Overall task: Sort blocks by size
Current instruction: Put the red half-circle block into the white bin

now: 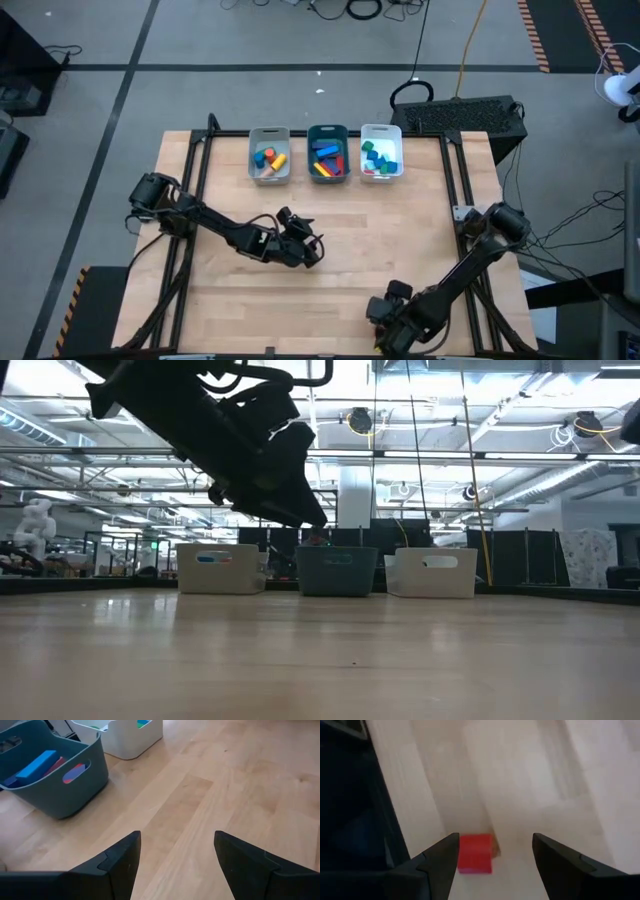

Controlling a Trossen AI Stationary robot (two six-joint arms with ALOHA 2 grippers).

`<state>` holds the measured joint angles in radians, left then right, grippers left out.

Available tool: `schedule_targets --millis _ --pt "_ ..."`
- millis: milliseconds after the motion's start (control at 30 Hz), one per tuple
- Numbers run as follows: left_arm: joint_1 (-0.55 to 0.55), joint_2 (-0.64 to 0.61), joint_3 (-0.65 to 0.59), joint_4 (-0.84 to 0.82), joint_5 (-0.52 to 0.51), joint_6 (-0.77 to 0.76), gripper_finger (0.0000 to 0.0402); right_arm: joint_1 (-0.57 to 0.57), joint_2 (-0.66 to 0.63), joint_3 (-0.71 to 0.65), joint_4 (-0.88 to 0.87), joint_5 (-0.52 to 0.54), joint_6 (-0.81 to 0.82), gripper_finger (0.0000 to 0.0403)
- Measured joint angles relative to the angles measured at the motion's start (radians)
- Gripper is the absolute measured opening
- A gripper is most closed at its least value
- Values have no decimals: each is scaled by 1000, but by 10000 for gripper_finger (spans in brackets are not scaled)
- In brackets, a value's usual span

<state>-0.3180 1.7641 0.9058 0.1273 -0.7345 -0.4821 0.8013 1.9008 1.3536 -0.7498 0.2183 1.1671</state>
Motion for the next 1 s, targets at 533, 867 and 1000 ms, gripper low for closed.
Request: schedule_targets --millis 533,867,1000 --pt "-18 0 0 -4 2 -9 253 1 106 68 -82 -113 -79 235" --pt "-34 0 0 -4 3 -11 253 6 111 37 -71 -111 -152 235" --pt "-42 0 0 -4 5 -11 253 6 111 37 -60 -107 -206 235"
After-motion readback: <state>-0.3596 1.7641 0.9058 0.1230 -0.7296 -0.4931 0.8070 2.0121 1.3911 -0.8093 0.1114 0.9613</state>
